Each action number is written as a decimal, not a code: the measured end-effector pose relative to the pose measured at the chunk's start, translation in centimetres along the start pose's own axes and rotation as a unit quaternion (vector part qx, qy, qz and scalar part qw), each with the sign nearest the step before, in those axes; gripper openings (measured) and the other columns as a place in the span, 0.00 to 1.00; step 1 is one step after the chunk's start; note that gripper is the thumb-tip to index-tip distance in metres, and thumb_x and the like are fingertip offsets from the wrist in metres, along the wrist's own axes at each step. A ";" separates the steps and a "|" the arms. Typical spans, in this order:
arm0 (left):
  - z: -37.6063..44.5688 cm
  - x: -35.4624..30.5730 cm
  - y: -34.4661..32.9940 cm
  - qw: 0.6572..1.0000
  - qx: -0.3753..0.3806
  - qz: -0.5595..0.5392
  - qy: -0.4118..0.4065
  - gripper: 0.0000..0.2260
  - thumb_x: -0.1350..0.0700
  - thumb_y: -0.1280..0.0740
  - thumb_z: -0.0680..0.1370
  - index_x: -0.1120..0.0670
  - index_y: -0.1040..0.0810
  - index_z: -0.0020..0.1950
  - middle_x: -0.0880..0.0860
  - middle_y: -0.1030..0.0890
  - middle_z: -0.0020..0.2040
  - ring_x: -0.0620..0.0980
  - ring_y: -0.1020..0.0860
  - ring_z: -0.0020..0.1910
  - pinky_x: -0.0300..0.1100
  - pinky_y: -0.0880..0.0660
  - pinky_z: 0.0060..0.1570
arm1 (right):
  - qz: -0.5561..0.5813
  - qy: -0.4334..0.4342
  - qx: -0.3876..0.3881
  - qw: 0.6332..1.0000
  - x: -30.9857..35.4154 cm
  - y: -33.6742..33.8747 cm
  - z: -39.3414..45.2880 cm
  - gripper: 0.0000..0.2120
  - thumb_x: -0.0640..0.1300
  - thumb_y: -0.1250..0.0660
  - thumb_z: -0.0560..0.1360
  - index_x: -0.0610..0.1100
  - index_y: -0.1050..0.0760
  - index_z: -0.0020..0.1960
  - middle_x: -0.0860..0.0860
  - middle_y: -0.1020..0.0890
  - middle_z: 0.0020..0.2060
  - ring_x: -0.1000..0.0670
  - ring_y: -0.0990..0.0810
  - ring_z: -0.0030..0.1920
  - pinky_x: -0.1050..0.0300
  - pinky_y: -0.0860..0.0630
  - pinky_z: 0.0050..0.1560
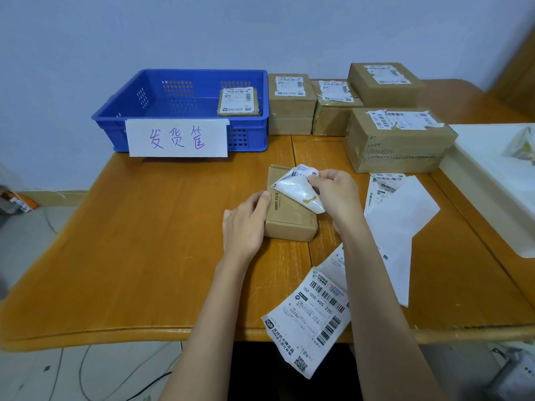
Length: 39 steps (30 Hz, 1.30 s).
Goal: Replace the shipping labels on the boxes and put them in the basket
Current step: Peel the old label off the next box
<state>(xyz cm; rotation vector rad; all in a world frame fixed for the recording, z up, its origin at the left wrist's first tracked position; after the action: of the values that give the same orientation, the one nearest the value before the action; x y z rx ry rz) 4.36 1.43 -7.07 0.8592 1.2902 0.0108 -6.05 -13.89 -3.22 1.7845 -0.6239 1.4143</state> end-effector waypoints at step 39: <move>0.3 0.1 0.6 0.999 -0.047 -0.027 -0.002 0.21 0.40 0.42 0.82 0.49 0.27 0.70 0.35 0.27 0.37 0.34 0.28 0.42 0.48 0.32 0.66 | -0.056 0.075 -0.081 0.992 -0.2 -0.1 -0.9 0.42 0.36 0.32 0.76 0.55 0.54 0.79 0.47 0.33 0.71 0.48 0.31 0.68 0.60 0.26 0.54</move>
<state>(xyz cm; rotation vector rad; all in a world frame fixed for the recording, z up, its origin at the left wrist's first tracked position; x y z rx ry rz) 4.92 1.70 -6.80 0.7427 1.2990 0.0263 -6.53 -13.08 -3.31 1.5472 -0.5350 1.3674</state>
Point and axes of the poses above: each hand's wrist, its own z-axis towards the middle knuckle, its own y-axis out of the back of the hand, x = y × z, the point moved 9 cm from there along z, towards the middle knuckle
